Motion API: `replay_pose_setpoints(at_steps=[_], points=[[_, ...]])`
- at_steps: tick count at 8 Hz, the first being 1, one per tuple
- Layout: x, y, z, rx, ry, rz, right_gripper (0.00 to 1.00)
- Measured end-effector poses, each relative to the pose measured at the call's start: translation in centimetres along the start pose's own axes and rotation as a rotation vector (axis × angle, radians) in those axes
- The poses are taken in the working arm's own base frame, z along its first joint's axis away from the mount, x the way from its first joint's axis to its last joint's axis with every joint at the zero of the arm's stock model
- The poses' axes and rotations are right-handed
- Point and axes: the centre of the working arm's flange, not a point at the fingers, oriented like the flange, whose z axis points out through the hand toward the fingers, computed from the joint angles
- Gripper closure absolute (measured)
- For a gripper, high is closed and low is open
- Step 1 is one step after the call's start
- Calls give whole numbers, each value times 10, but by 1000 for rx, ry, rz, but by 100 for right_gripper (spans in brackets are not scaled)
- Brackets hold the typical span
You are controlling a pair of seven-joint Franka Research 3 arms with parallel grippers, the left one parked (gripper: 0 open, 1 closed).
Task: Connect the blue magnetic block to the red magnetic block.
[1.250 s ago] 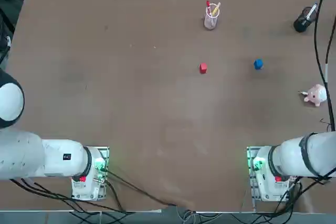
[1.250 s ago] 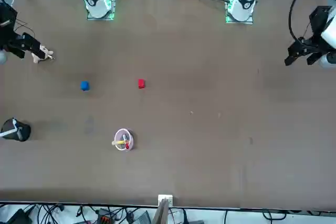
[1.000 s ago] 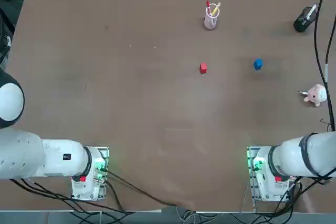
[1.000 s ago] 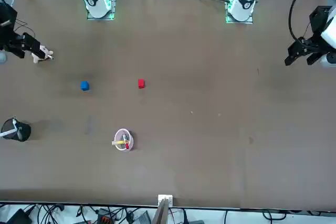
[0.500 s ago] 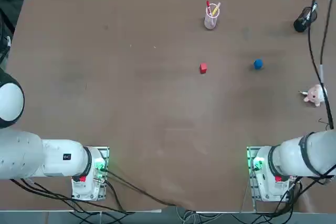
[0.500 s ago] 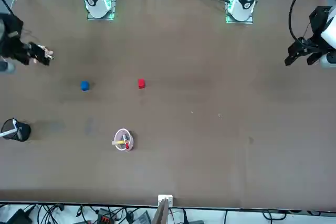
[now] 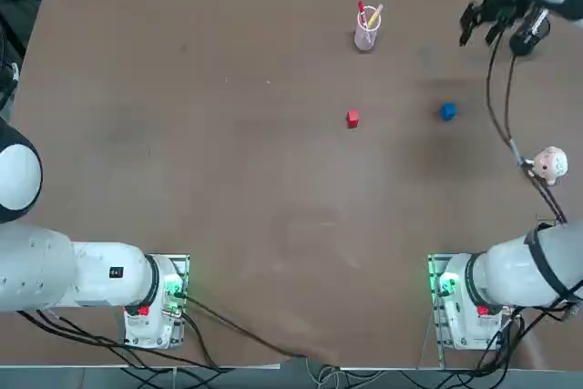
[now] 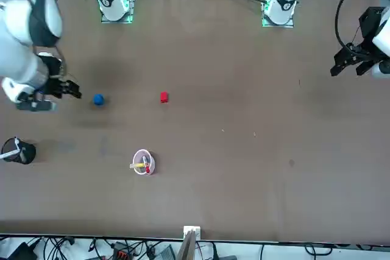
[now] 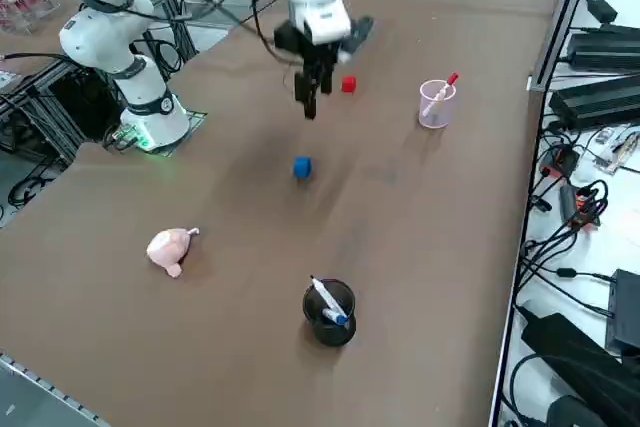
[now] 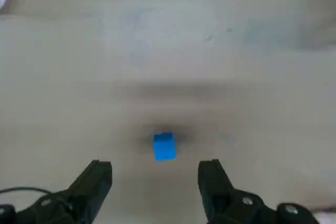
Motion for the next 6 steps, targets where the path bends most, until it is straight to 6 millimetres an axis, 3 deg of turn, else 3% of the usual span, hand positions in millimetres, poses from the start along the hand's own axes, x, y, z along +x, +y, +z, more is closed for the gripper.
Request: replay_pose_setpoints(at_steps=[2,6], points=[[-25,-7,65,-3,-3,-30,0],[-31,-11,125,-18,-73,-58,0]])
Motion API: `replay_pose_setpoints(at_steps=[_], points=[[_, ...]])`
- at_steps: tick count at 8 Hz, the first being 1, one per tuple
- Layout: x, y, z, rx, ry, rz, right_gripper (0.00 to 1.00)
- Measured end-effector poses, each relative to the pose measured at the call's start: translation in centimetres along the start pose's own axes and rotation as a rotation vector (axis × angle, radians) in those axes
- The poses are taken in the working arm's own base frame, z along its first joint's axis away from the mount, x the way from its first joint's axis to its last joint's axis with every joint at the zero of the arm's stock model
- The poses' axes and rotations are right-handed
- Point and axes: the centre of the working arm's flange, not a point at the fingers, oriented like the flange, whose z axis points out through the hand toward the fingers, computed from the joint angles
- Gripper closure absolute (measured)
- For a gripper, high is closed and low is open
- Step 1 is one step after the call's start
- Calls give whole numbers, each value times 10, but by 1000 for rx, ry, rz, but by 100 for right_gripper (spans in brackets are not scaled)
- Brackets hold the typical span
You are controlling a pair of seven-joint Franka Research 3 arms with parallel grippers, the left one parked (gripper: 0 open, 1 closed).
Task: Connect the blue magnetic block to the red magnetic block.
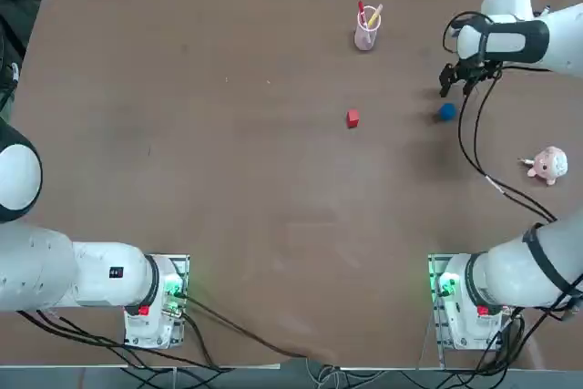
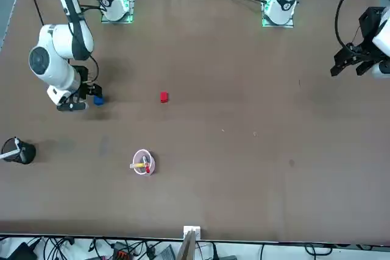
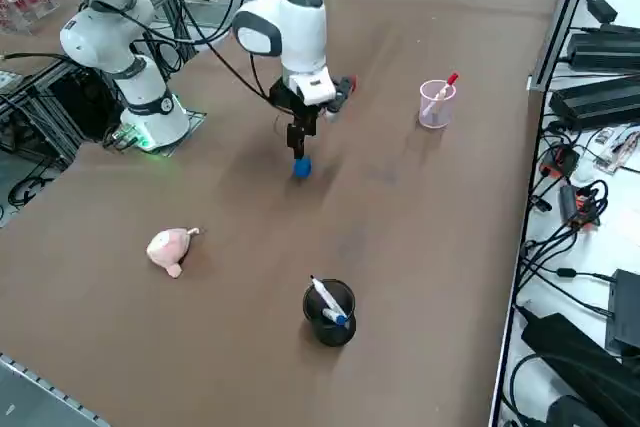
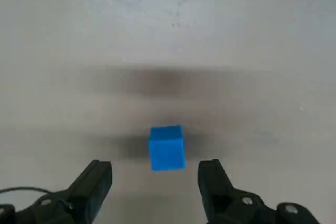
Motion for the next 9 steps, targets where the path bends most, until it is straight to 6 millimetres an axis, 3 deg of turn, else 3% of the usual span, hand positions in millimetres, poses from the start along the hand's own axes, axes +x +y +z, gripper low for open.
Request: replay_pose_setpoints(at_steps=[3,6,8,9], points=[[4,0,40,-4,-25,-2,0],[3,4,55,-5,-50,6,4],[2,5,57,-5,-53,8,32],[3,5,57,-5,-53,8,36]])
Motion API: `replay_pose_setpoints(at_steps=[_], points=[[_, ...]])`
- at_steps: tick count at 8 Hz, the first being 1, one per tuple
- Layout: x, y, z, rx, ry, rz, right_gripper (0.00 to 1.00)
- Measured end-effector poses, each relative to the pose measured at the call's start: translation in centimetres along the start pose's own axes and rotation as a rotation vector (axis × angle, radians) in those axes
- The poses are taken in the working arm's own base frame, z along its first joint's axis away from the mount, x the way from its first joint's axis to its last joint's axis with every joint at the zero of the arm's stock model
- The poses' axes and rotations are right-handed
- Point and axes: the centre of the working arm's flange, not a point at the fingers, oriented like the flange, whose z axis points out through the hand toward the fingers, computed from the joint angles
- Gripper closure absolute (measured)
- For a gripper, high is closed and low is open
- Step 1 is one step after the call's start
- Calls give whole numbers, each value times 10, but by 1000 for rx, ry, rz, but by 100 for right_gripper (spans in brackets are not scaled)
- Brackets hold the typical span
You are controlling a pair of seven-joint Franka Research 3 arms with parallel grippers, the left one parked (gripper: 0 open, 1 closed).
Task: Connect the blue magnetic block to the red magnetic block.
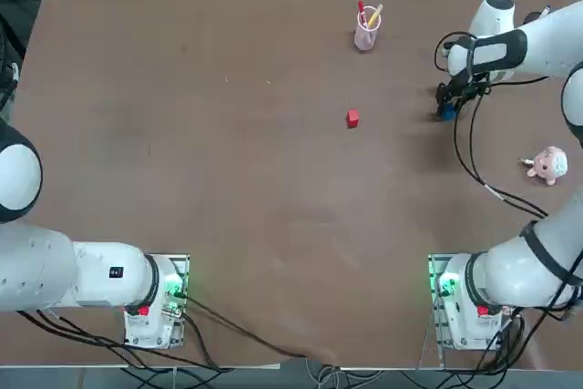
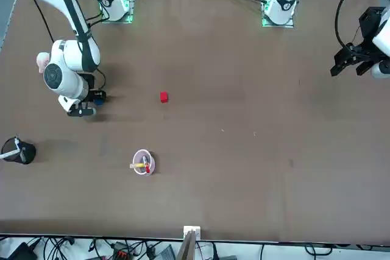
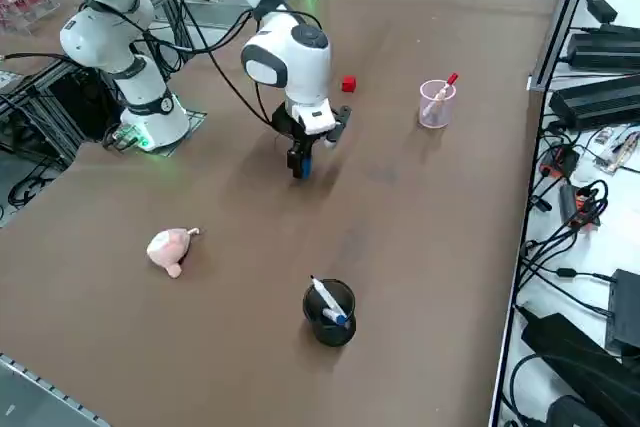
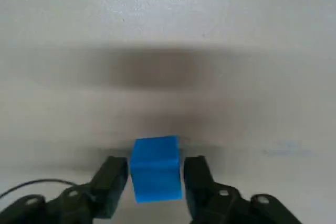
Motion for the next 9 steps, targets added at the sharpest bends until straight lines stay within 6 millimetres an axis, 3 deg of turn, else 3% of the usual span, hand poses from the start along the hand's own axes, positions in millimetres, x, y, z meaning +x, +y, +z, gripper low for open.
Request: replay_pose_setpoints(at_steps=[1,6,9], points=[[2,0,-1,0,3,0,52],[32,-21,-41,-1,27,-30,52],[44,-28,-26,-3,6,-40,52]])
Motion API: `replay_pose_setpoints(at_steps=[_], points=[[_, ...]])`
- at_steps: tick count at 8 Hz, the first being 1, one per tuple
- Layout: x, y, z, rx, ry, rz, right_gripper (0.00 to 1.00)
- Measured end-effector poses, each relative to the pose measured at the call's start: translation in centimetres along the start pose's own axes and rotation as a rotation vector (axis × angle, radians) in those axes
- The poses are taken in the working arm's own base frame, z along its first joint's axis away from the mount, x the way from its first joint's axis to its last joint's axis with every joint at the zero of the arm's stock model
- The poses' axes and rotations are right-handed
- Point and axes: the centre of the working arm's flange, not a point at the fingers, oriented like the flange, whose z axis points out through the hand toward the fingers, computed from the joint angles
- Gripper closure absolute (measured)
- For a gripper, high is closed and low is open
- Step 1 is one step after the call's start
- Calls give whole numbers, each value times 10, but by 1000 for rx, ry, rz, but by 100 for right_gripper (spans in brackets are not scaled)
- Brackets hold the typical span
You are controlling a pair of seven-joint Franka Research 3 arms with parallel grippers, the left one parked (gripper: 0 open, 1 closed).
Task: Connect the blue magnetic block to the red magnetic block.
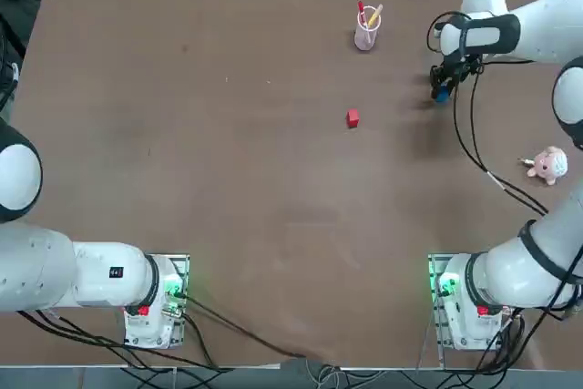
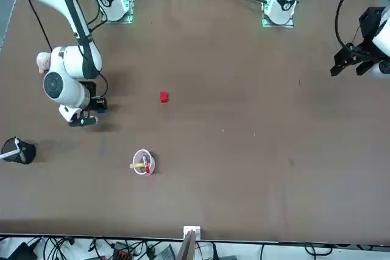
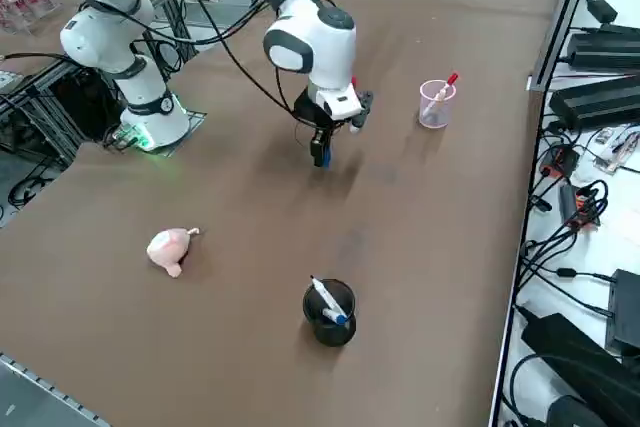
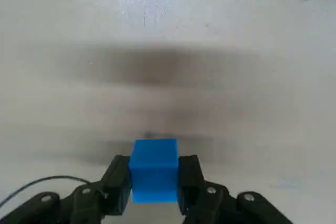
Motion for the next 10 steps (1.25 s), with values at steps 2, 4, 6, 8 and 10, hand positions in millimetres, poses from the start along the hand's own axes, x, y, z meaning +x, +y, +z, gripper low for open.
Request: replay_pose_setpoints(at_steps=[2,4,6,8,10], points=[[7,0,8,-1,-7,16,52],[8,0,13,-1,-15,24,51],[9,-1,13,-1,-15,24,22],[11,-3,3,-2,-11,21,0],[11,-31,-46,-10,-33,-11,0]])
